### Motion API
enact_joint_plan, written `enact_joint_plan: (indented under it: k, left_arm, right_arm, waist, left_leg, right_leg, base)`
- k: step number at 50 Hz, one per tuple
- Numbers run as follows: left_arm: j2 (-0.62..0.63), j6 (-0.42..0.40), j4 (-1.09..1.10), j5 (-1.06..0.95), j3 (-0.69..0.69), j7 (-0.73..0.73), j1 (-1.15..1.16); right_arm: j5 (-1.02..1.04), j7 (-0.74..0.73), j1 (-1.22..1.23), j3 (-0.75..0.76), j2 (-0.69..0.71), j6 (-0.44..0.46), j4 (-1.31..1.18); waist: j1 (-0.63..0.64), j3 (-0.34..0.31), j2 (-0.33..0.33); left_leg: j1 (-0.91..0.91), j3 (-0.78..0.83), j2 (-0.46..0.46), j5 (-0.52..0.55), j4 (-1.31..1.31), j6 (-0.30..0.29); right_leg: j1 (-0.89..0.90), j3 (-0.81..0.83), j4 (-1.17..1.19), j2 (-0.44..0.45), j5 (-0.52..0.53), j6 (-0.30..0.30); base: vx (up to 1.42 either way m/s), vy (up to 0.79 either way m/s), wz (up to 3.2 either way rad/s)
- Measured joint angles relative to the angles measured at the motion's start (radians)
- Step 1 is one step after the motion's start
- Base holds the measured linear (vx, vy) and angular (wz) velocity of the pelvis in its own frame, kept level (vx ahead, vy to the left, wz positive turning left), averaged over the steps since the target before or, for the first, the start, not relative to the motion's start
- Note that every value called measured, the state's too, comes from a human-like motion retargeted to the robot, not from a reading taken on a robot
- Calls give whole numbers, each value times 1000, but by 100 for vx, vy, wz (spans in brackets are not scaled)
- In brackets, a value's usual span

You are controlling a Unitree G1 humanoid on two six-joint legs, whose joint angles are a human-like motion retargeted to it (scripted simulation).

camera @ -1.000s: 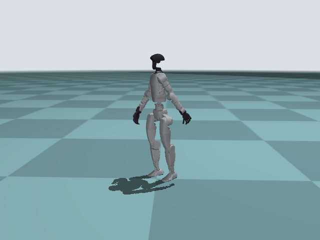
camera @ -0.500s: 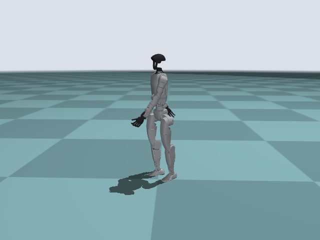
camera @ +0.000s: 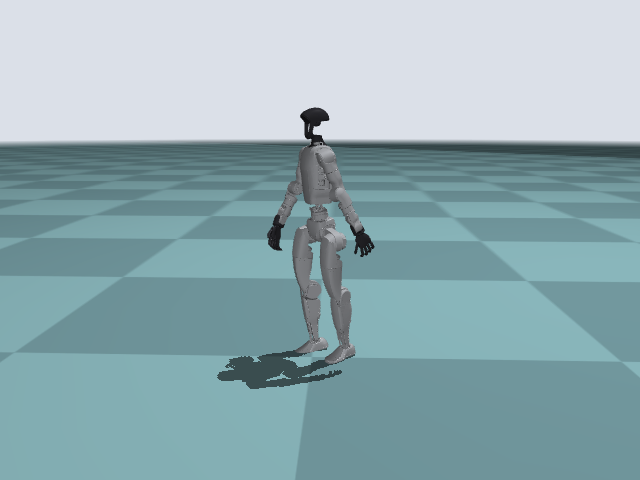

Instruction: In place motions

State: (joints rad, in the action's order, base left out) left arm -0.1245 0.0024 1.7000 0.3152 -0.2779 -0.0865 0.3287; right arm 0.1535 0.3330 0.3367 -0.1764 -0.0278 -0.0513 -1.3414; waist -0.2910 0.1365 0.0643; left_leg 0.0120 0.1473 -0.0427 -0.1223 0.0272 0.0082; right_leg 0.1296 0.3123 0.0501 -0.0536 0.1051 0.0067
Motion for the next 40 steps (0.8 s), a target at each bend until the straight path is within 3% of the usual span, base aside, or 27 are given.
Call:
enact_joint_plan:
  k: [5,9,16,22,28,33,40]
  left_arm:
    - [12,19,0,-4,-58,0,121]
    - [22,34,0,-59,-61,10,83]
    - [30,15,0,-133,60,70,-236]
    - [61,26,-120,-179,136,-33,-525]
    - [110,-10,-298,-191,175,-80,-706]
    - [122,-61,-382,-211,197,-63,-750]
    - [118,-61,-325,-209,173,-82,-646]
  right_arm:
    - [-5,0,34,-43,11,-42,55]
    - [31,-13,-5,-59,-8,-49,25]
    - [73,-79,-186,24,-70,-24,-149]
    - [59,-151,-371,153,-124,44,-359]
    - [80,-185,-575,220,-169,125,-359]
    - [66,-215,-642,246,-185,151,-359]
    - [33,-210,-539,198,-170,165,-359]
  waist:
    - [-4,0,1]
    - [-9,3,-3]
    - [2,6,-22]
    - [2,3,-38]
    - [-15,-10,-41]
    - [-14,-11,-35]
    - [-2,-5,-20]
  left_leg:
    - [3,12,4,-3,1,-3]
    - [1,6,3,-3,-1,-2]
    - [-12,-24,-2,5,-8,4]
    - [-29,-53,-2,15,-16,9]
    - [-37,-68,2,21,-22,10]
    - [-36,-60,6,20,-23,10]
    - [-34,-51,5,17,-22,10]
  right_leg:
    - [4,-10,-1,3,4,0]
    - [1,-4,-2,2,3,0]
    - [-13,30,-4,-5,-4,1]
    - [-30,76,-15,-6,-7,-1]
    - [-42,105,-19,-7,-10,-7]
    - [-41,108,-19,-6,-9,-11]
    - [-35,99,-13,-8,-11,-11]
  base:
    - [-1,1,-8]
    - [0,0,0]
    - [3,-5,17]
    - [1,-9,24]
    - [-2,-4,11]
    - [0,0,0]
    - [1,6,-7]
